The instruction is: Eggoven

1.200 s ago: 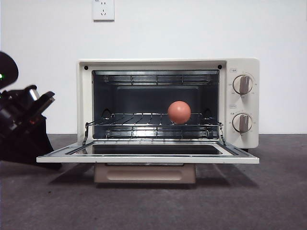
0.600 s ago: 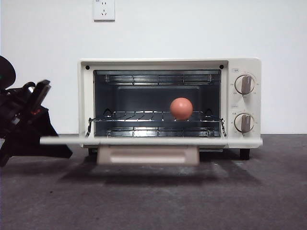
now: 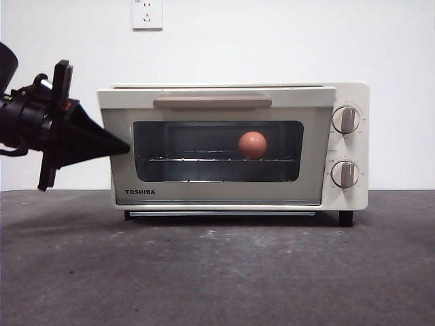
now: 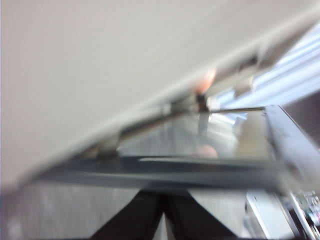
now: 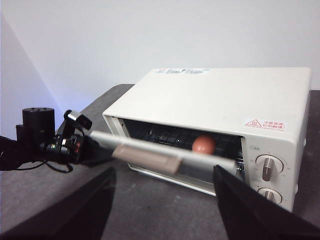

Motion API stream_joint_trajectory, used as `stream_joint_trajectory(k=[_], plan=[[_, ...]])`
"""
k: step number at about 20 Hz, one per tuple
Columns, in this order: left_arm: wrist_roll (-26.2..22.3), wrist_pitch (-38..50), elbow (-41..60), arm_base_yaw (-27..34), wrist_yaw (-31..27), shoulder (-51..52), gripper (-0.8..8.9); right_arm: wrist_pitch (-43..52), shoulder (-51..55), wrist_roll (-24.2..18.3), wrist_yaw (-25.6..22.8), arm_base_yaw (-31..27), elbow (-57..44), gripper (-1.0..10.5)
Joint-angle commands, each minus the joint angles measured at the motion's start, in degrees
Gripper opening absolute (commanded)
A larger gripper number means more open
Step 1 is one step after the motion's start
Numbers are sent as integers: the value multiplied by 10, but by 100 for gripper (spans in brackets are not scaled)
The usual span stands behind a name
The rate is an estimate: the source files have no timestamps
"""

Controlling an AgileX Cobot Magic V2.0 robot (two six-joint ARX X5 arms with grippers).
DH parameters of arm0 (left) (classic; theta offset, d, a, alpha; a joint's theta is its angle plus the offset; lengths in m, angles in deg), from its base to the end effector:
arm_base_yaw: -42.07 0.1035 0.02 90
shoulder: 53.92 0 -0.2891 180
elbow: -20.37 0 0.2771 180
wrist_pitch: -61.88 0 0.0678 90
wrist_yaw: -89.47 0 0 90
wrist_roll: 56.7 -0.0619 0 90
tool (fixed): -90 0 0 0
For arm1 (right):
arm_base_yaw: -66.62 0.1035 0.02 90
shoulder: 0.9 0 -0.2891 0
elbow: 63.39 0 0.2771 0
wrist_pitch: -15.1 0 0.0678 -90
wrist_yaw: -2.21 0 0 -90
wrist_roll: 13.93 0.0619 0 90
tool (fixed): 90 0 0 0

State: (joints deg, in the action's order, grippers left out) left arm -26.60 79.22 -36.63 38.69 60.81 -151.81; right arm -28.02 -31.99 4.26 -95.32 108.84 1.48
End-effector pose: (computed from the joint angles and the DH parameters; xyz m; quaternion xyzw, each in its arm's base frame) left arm 0.3547 -0.0754 0.1695 -0.3102 0.3085 -0.4596 0.7729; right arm 0.1019 0.0815 0.3859 0.1166 0.1199 0.2817 0.9448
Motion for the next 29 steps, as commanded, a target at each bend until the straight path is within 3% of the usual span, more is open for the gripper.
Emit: stream_joint_trajectory(k=[1,10,16,22,29], plan=[[68,53,-9,2,-17,-3,4,5,-3,-5,0,4,9,316],[69,34,-9,-4,-41,76,5,3,-10,-7,1,4,9,316],[20,-83,-9,-22,-98,205,5,-17,-40,-11,3,4,9,315],[-69,-279,-9,-65,-226,364,5,-16,-72,-23,6,4,9,304],[-128,-457,-9,-126,-407,523,5,-15,-99,-39,6,4,9,270]])
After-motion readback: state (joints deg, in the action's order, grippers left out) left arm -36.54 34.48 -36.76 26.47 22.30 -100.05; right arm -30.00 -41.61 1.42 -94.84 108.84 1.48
